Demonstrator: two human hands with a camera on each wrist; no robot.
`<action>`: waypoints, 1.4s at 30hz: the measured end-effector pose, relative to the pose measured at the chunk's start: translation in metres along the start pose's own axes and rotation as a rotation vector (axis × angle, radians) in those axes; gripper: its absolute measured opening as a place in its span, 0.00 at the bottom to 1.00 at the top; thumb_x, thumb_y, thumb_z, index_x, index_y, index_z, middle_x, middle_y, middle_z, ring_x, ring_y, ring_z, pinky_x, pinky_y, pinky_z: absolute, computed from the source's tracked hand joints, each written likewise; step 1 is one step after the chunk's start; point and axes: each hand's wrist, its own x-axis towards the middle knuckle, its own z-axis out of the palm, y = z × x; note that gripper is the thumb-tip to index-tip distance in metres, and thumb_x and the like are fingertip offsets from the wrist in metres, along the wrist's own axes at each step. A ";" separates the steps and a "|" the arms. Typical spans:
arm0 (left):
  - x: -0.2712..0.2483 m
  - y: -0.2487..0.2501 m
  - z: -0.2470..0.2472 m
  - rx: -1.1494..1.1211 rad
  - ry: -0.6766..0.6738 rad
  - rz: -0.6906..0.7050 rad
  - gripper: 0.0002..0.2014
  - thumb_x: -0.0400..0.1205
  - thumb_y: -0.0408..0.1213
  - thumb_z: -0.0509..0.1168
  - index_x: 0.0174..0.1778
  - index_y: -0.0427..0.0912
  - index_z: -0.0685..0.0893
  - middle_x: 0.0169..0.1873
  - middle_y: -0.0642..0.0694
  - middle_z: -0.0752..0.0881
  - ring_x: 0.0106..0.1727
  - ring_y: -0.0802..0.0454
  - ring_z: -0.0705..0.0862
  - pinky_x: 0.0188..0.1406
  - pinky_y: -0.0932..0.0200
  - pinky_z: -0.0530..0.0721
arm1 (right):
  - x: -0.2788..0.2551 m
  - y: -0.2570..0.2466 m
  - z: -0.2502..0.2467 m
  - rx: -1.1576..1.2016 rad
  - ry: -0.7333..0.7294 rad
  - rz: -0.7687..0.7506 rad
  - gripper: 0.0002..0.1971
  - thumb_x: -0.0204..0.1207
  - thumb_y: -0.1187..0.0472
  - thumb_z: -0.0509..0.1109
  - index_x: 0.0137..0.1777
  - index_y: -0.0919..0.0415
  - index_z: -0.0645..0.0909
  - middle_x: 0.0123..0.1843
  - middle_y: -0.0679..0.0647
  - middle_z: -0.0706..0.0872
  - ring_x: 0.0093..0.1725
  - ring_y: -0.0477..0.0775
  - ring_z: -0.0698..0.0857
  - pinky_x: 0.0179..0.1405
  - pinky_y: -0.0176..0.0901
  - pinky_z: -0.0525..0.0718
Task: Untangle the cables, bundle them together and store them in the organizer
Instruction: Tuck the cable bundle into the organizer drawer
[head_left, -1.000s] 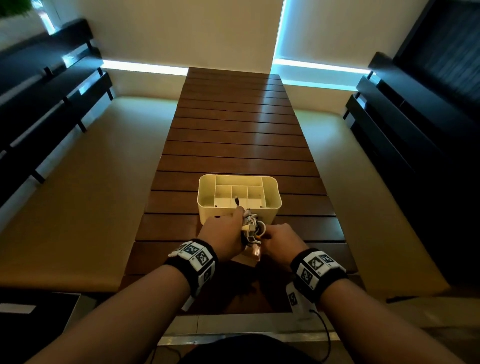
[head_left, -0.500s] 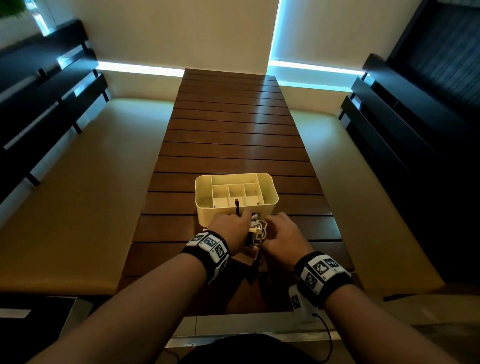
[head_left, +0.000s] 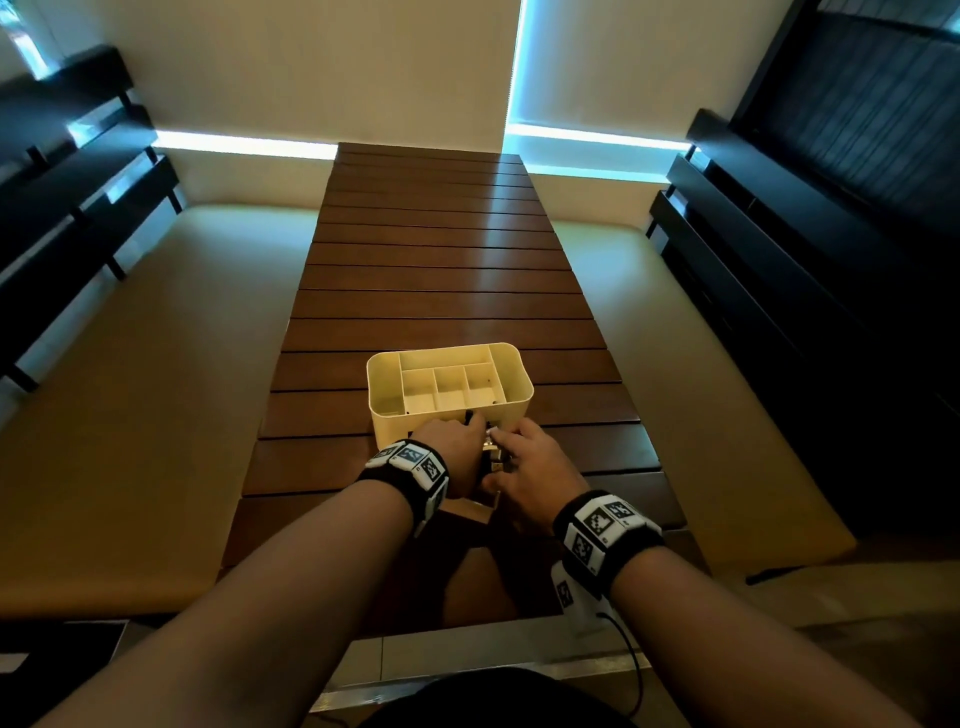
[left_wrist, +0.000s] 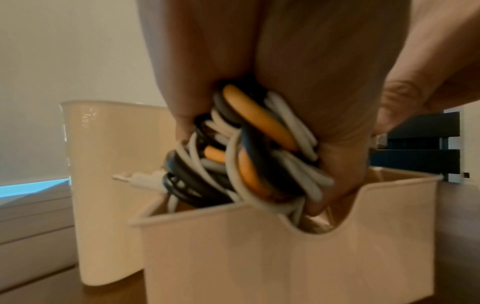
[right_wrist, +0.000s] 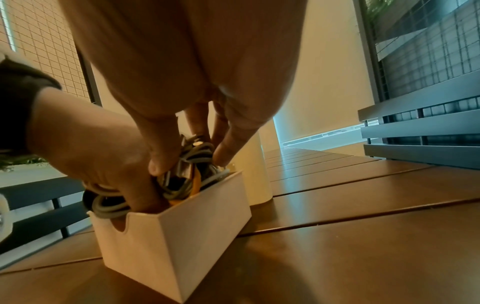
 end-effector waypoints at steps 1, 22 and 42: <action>0.001 0.001 0.000 0.002 0.004 0.000 0.35 0.76 0.54 0.73 0.70 0.39 0.66 0.54 0.40 0.89 0.54 0.38 0.88 0.53 0.45 0.86 | 0.000 0.000 0.001 -0.016 0.009 -0.005 0.34 0.68 0.58 0.82 0.75 0.54 0.78 0.65 0.45 0.75 0.62 0.51 0.80 0.67 0.53 0.81; 0.018 0.010 0.001 -0.181 0.086 -0.069 0.24 0.78 0.45 0.69 0.65 0.40 0.69 0.49 0.38 0.89 0.48 0.35 0.88 0.47 0.42 0.87 | -0.014 0.019 0.008 -0.022 -0.076 0.083 0.58 0.72 0.66 0.79 0.84 0.32 0.40 0.86 0.46 0.56 0.73 0.56 0.78 0.67 0.54 0.82; 0.013 0.004 -0.003 -0.308 0.114 -0.085 0.34 0.76 0.51 0.71 0.73 0.46 0.64 0.51 0.39 0.89 0.48 0.37 0.88 0.48 0.43 0.88 | -0.005 0.025 0.001 0.215 -0.057 0.360 0.14 0.75 0.55 0.76 0.56 0.48 0.74 0.50 0.53 0.85 0.38 0.53 0.91 0.38 0.49 0.92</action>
